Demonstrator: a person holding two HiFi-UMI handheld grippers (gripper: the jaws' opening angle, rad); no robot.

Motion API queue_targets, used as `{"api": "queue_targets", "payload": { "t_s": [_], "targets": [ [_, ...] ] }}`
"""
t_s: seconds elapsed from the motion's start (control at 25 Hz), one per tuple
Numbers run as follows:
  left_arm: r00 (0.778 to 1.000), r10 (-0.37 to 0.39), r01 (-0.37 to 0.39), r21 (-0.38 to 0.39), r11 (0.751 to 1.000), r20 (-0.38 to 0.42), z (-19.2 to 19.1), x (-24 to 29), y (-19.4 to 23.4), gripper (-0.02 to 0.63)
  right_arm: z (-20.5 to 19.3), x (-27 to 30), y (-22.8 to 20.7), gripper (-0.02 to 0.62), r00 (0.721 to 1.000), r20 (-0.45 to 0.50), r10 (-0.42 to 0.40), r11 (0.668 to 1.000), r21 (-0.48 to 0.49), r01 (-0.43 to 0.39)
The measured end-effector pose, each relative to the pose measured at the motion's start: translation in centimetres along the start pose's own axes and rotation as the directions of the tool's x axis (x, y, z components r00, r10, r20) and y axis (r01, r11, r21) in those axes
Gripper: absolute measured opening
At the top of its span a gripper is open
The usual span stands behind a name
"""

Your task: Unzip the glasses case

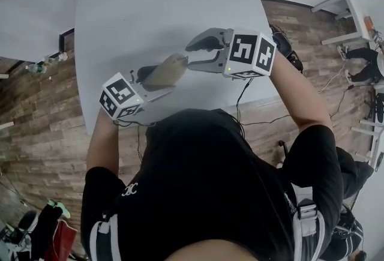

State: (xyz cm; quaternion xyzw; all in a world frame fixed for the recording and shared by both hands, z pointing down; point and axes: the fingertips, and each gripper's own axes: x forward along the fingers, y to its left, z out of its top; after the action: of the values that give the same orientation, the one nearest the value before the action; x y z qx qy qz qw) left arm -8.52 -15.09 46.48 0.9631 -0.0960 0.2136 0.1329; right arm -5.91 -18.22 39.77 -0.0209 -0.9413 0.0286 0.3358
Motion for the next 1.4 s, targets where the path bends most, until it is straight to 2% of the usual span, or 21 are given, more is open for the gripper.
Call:
{"api": "queue_targets", "payload": {
  "t_s": [0.12, 0.2, 0.36, 0.56, 0.76, 1.0, 1.24, 1.4],
  "targets": [
    [1.0, -0.008, 0.008, 0.016, 1.0, -0.011, 0.2, 0.2, -0.4, 0.282, 0.0, 0.6, 0.3, 0.137, 1.0, -0.02, -0.001, 0.999, -0.043, 0.0],
    [1.0, -0.005, 0.006, 0.017, 1.0, -0.009, 0.4, 0.1, -0.3, 0.282, 0.1, 0.5, 0.2, 0.07, 1.0, -0.017, -0.008, 0.998, -0.06, 0.007],
    [1.0, -0.016, 0.016, -0.009, 1.0, 0.02, 0.6, -0.3, -0.4, 0.283, 0.2, 0.5, 0.3, 0.023, 1.0, -0.013, -0.009, 0.996, -0.087, 0.008],
    [0.995, -0.015, 0.021, -0.049, 0.999, 0.102, 1.5, -1.0, -0.6, 0.284, 1.0, 0.1, 0.2, 0.018, 1.0, 0.017, -0.023, 0.994, -0.105, 0.024],
    [0.993, -0.003, 0.009, -0.055, 0.998, 0.115, 1.2, -1.1, -0.9, 0.284, 0.4, -0.4, -0.1, 0.018, 0.999, -0.019, -0.026, 0.994, -0.104, 0.024],
    [0.987, -0.03, 0.053, -0.143, 0.988, 0.16, 0.1, -1.7, -1.3, 0.284, -1.2, -0.7, -0.6, 0.018, 0.999, -0.029, -0.041, 0.998, -0.041, 0.04],
    [0.971, -0.058, 0.107, -0.204, 0.973, 0.234, 1.2, -1.8, -1.5, 0.282, -1.6, -1.0, -0.6, 0.014, 0.999, -0.015, -0.041, 0.999, -0.019, 0.04],
    [0.942, -0.08, 0.176, -0.275, 0.945, 0.327, 2.4, -2.1, -1.9, 0.283, -1.4, -0.8, 0.0, 0.014, 0.999, 0.022, -0.027, 0.999, 0.02, 0.026]
  ]
}}
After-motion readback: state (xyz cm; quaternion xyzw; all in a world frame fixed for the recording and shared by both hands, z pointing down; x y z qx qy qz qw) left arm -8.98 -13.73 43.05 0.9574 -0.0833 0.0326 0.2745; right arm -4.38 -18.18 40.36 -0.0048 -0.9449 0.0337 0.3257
